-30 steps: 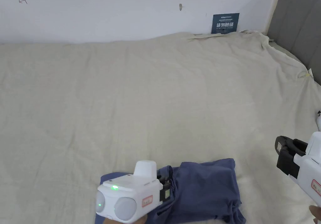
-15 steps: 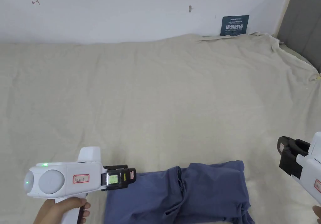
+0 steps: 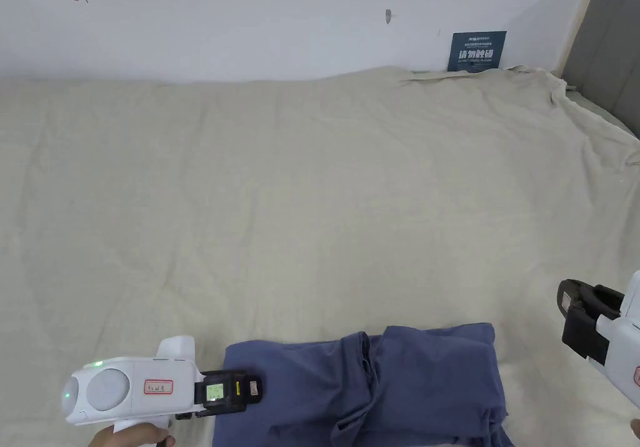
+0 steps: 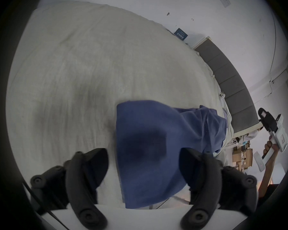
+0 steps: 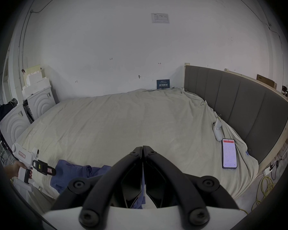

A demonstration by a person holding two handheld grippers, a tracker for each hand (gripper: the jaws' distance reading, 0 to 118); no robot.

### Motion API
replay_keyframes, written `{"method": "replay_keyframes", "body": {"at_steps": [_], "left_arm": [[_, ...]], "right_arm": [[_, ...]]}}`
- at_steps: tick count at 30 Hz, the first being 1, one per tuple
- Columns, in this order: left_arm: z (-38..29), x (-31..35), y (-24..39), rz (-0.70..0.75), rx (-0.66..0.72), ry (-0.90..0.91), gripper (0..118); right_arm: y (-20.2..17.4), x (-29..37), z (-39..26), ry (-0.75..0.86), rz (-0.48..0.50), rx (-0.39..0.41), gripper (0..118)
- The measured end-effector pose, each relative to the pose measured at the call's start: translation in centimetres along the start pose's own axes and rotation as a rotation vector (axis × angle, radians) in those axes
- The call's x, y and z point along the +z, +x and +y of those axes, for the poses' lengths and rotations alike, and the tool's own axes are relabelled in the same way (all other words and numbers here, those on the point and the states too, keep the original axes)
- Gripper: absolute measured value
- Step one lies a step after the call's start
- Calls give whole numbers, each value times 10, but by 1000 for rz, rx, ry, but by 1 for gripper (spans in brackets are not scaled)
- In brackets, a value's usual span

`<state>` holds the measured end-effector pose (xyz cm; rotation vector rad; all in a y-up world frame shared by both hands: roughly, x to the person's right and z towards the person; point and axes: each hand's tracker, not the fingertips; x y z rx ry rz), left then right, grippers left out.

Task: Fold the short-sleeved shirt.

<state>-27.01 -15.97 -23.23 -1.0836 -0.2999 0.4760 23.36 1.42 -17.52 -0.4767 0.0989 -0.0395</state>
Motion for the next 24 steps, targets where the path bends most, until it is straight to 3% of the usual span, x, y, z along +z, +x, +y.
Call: {"method": "replay_keyframes", "body": {"at_steps": [2,9,11,12,17,24], "left_arm": [[-4,-4,4,-4,-10,-2,73],[-6,-11,17,49,-119,5,54],[-7,-8,15,24,-99,11,22],[-7,-8,15,19,-84,19,18],[-10,1,24,56,-108,36,9],[3,50,20,95,-33,105,7]], "right_arm": [[0,0,0,-2,-3,0,0],[1,-2,-1,-9,-6,0,0],[0,-2,-1,-11,-4,1,0],[0,-3,-1,-11,-4,1,0],[-1,-3,-1,-9,-2,-4,0],[-3,-6,4,-3,11,2,0]]}}
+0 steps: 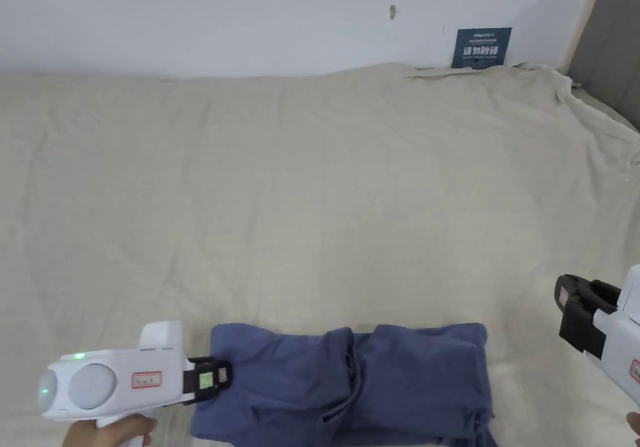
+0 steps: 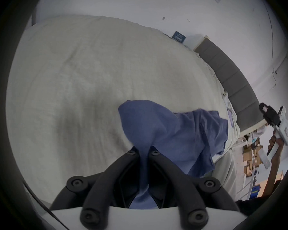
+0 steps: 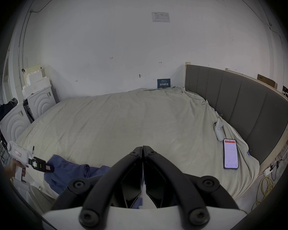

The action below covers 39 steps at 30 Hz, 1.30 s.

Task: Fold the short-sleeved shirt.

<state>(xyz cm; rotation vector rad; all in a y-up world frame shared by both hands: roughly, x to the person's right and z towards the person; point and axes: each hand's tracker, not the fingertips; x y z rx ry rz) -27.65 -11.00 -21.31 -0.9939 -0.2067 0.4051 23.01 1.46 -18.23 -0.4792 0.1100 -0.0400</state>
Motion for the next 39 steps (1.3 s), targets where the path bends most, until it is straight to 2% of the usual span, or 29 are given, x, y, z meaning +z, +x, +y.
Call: {"method": "replay_keyframes", "body": {"at_steps": [9,14,16,21,27,34,39], "left_arm": [[11,72,-35,160,95,26,7],[19,82,-12,182,78,16,7],[23,78,7,137,67,10,7],[35,56,69,0,-28,-22,7],[44,2,127,-80,-170,-103,7],[28,-61,184,-56,-315,-228,7],[18,-95,203,-72,-308,-264,7]], "right_arm": [[-4,-4,1,7,24,-2,0],[-5,-4,0,9,32,-4,0],[-5,-3,0,10,34,-7,0],[-2,0,-3,13,30,-17,0],[6,7,-4,21,18,-29,0],[19,16,-7,26,-8,-42,0],[29,21,-9,27,-35,-48,0]]}}
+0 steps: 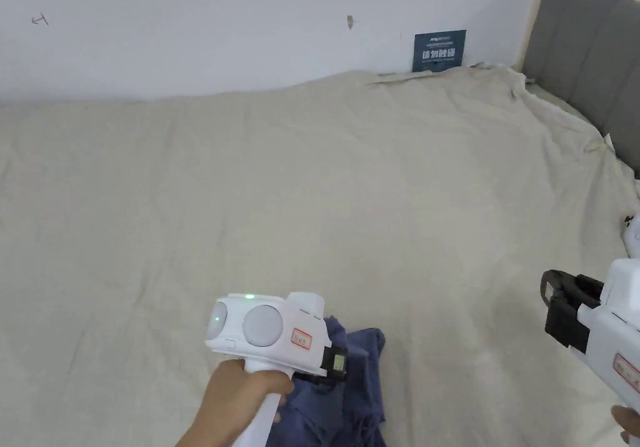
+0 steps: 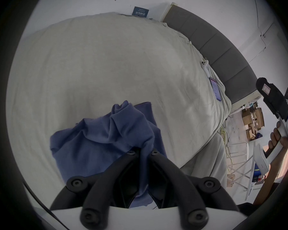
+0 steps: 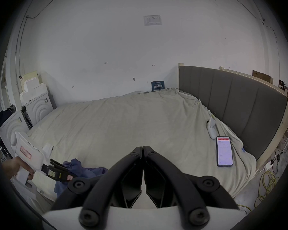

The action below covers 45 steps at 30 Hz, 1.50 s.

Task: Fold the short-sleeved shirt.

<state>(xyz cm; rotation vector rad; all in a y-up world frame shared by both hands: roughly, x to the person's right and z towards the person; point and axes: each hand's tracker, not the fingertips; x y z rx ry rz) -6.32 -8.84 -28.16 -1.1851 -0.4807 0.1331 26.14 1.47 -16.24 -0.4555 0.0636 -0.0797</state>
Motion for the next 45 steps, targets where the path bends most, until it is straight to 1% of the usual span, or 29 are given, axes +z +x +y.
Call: {"method": "replay_keyframes", "body": {"at_steps": [6,7,8,9,10,11,12,13,14,18,21,24,26,27,28,29,30,31,32,33,36,37,39,40,45], "left_arm": [[1,-30,6,37,18,-42,8],[1,-30,9,35,21,-45,12],[0,-29,10,36,24,-48,18],[-1,-27,10,27,25,-35,29],[-1,-25,11,6,26,-23,51],[0,-21,14,1,30,-15,70],[0,-18,16,5,32,-5,85],[0,-15,17,11,29,3,106],[1,-8,17,23,17,28,114],[1,24,11,42,12,156,115],[-4,54,-2,49,35,280,115],[-11,72,-20,81,87,378,115],[-17,78,-32,84,114,406,115],[-19,80,-38,81,110,401,114],[-21,81,-42,89,115,406,109],[-27,82,-45,119,131,446,102],[-32,83,-47,151,116,492,88],[-36,83,-49,172,95,514,67],[-41,81,-50,197,79,539,51],[-45,79,-50,224,65,544,38],[-55,67,-52,240,23,549,28],[-57,63,-51,249,14,548,16],[-64,53,-48,267,-15,537,4],[-67,48,-46,273,-29,533,0],[-83,15,-30,252,-66,480,0]], "right_arm": [[6,2,-2,-2,-16,-7,0],[6,2,-2,-2,-16,-9,0],[7,2,-2,-3,-16,-10,0],[6,2,-3,-4,-16,-10,0],[6,2,-3,-5,-16,-9,0],[6,2,-3,-7,-15,-9,0],[6,2,-3,-7,-13,-9,0],[5,2,-3,-7,-13,-9,0],[5,2,-2,-6,-12,-9,0],[2,3,0,-1,-7,-8,0],[-1,3,2,4,-4,-5,0],[-4,3,4,7,3,-1,0],[-6,3,5,9,7,5,0],[-8,2,5,8,11,7,0],[-8,2,6,8,14,9,0],[-10,3,6,9,15,11,0],[-11,3,6,9,16,14,0],[-11,2,6,8,18,15,0],[-12,2,6,7,20,15,0],[-13,2,6,6,22,16,0],[-14,2,5,3,23,20,0],[-14,2,5,2,24,20,0],[-14,2,4,-1,23,19,0],[-14,2,3,-2,22,19,0],[-10,2,1,-9,17,12,0]]}}
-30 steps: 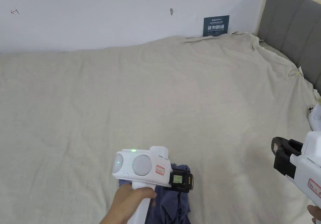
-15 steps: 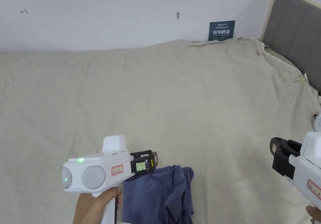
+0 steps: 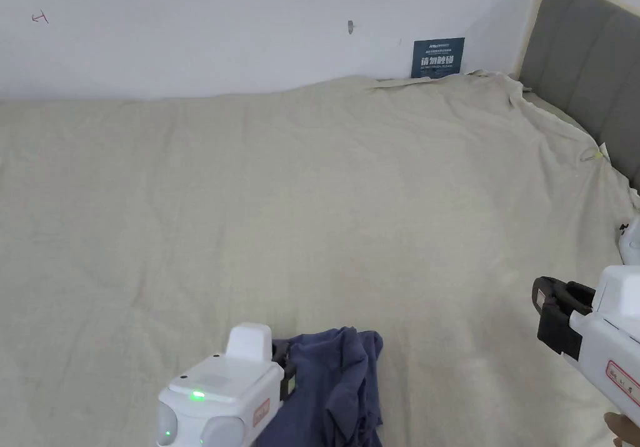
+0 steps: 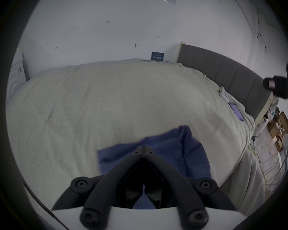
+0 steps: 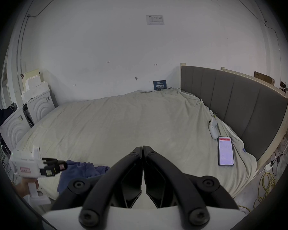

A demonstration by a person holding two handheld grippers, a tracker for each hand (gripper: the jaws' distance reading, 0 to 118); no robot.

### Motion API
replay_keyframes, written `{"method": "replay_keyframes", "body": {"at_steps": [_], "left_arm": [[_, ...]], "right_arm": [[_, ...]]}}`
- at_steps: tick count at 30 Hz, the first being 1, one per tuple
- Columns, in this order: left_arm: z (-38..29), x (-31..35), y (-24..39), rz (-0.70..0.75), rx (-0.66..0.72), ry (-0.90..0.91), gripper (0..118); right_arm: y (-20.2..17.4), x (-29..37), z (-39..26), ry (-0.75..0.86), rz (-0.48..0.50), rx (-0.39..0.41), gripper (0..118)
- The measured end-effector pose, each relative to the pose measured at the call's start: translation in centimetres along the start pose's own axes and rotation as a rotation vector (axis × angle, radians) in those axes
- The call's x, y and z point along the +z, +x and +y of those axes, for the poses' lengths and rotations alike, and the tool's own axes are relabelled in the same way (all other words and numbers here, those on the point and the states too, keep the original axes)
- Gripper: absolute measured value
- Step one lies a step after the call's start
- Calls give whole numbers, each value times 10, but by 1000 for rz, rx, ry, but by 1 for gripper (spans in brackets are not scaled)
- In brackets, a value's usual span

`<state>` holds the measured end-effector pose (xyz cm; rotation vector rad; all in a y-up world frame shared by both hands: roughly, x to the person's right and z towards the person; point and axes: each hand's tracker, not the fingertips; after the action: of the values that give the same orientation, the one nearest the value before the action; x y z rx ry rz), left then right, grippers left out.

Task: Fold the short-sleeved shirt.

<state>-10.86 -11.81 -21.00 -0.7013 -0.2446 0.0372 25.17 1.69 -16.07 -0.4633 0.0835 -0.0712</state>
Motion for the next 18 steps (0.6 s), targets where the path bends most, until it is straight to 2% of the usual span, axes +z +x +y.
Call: {"method": "replay_keyframes", "body": {"at_steps": [10,18], "left_arm": [[-34,-34,63,-86,-52,-71,0],[-32,-53,99,-124,-61,-81,0]], "right_arm": [[13,2,-7,-16,-24,-16,0],[23,6,-9,-24,-45,-27,0]]}}
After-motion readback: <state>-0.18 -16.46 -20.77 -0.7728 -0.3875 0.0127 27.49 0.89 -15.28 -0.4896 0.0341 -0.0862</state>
